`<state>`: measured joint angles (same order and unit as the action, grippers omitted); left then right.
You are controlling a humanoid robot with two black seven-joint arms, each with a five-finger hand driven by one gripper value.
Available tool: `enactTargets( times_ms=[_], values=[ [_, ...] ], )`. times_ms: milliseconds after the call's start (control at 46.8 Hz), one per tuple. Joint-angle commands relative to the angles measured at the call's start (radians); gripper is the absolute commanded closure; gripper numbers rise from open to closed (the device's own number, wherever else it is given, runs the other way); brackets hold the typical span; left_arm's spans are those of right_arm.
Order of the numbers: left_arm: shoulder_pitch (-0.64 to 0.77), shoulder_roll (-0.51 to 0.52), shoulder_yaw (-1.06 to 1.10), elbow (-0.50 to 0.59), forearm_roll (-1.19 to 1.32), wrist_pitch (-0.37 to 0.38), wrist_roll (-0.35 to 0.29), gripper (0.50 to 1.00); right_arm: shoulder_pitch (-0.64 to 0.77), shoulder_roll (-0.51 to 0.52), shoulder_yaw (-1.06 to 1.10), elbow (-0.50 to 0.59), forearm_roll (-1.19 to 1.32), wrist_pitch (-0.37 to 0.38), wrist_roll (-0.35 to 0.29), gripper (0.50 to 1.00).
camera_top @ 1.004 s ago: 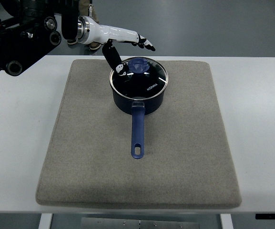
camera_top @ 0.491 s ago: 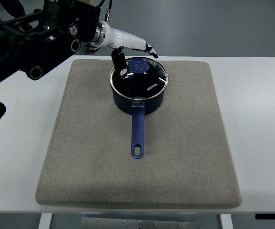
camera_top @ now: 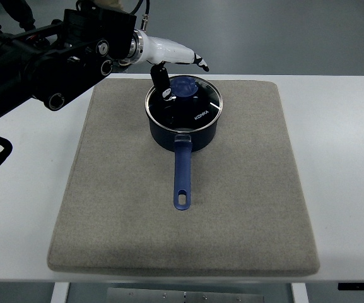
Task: Open pot lid and place left with left hand
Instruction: 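Lower the left hand over the blue knob of the glass lid, then close the left hand fingers around the blue lid knob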
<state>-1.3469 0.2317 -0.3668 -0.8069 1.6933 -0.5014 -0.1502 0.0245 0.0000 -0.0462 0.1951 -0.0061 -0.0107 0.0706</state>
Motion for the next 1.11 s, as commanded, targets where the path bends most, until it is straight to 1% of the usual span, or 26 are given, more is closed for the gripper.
enactTargets(
  times_ms=[0,64,107,192,256,491,555,705,790,918,961,1089],
  values=[
    [0.002,0.0,0.003,-0.003,0.0,-0.002,-0.002,0.557,0.0,0.0,0.0,0.0,0.0,0.0,0.0,0.583],
    [0.002,0.0,0.006,-0.005,0.0,-0.002,0.0,0.566,0.0,0.0,0.0,0.0,0.0,0.0,0.0,0.583],
    [0.002,0.0,0.009,-0.008,0.0,-0.005,-0.002,0.6,0.0,0.0,0.0,0.0,0.0,0.0,0.0,0.583],
    [0.002,0.0,0.009,-0.011,-0.003,-0.008,-0.002,0.609,0.0,0.0,0.0,0.0,0.0,0.0,0.0,0.583],
    [0.002,0.0,0.009,-0.011,-0.003,-0.009,-0.002,0.641,0.0,0.0,0.0,0.0,0.0,0.0,0.0,0.583],
    [0.003,0.0,0.009,-0.014,-0.004,-0.012,-0.002,0.647,0.0,0.0,0.0,0.0,0.0,0.0,0.0,0.583],
    [0.003,0.001,0.009,-0.014,-0.004,-0.012,-0.002,0.675,0.0,0.0,0.0,0.0,0.0,0.0,0.0,0.583],
    [0.005,0.001,0.009,-0.014,-0.004,-0.012,-0.002,0.684,0.0,0.0,0.0,0.0,0.0,0.0,0.0,0.583],
    [0.005,0.003,0.009,-0.014,-0.004,-0.012,-0.002,0.716,0.0,0.0,0.0,0.001,0.0,0.0,0.0,0.583],
    [0.005,0.003,0.009,-0.014,-0.004,-0.012,-0.002,0.724,0.0,0.0,0.0,0.0,0.0,0.0,0.0,0.583],
    [0.003,0.005,0.009,-0.014,-0.004,-0.012,-0.002,0.748,0.0,0.0,-0.001,0.001,0.0,0.0,0.0,0.583],
    [0.002,0.005,0.009,-0.014,-0.004,-0.012,-0.002,0.761,0.0,0.0,0.0,0.001,0.0,0.0,0.0,0.583]
  ],
)
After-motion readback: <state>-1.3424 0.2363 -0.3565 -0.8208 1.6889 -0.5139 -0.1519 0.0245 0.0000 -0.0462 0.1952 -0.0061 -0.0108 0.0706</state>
